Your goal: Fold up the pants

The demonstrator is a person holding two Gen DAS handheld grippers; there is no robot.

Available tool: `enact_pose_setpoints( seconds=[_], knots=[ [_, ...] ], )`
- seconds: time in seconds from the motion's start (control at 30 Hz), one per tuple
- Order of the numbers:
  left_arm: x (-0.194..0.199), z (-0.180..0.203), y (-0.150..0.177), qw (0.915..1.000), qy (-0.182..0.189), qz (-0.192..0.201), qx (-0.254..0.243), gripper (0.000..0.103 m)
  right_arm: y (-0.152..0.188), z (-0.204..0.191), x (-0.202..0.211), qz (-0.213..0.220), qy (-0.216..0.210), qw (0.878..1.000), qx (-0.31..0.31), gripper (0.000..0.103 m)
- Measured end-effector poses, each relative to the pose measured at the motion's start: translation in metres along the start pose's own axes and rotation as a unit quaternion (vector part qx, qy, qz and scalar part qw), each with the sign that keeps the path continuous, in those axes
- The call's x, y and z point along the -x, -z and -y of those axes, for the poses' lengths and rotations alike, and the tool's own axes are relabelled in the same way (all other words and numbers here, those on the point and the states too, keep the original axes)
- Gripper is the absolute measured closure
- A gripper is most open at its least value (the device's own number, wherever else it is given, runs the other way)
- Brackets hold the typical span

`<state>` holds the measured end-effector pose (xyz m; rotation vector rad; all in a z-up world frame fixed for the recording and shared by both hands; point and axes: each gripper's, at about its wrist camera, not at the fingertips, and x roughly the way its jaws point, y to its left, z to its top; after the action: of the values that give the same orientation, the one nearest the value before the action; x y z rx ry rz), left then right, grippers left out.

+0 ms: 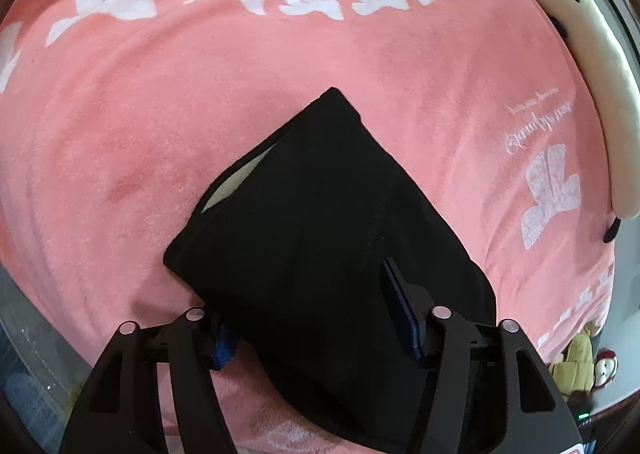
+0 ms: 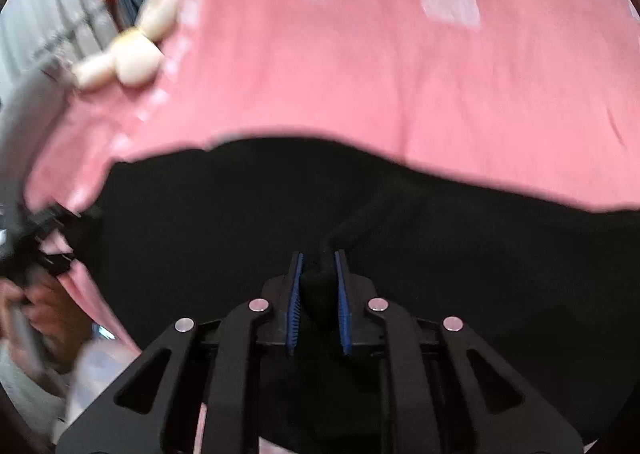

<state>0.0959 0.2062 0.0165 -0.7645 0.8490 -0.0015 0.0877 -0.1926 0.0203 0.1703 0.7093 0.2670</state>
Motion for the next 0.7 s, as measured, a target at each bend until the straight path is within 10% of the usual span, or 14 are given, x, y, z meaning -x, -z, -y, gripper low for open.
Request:
enact_pose_setpoints(
  seconds=[0.13,0.27,0.43,0.6,0.67,0.7],
  knots=[
    [-0.001,-0.007,0.002,0.9999,0.002,0.007,0.008,0.059,0.003,-0.019,-0.035,-0.049,-0.025,0.998,0.009,0.076],
    [0.003,-0.007,-0.001,0.9999,0.015,-0.001,0.005,0.084,0.012,-0.02,-0.02,-0.003,-0.044,0.999,-0.016,0.05],
    [0.027,0.03,-0.001,0.9979,0.024,0.029,-0.053,0.088,0.03,0.005,0.032,0.052,-0.037,0.995,-0.073,0.035],
    [0.069,0.13,0.023,0.9804,0.068,0.069,-0.171,0.087,0.044,0.037,0.063,0.063,-0.01,0.991,-0.115,0.033],
    [0.07,0.183,0.057,0.9622,0.071,0.052,-0.258,0.076,0.052,0.047,0.071,0.072,-0.011,0.989,-0.132,0.031],
    [0.064,0.199,0.072,0.9549,0.066,0.04,-0.287,0.052,0.056,0.053,0.072,0.07,-0.008,0.988,-0.138,0.031]
  ],
)
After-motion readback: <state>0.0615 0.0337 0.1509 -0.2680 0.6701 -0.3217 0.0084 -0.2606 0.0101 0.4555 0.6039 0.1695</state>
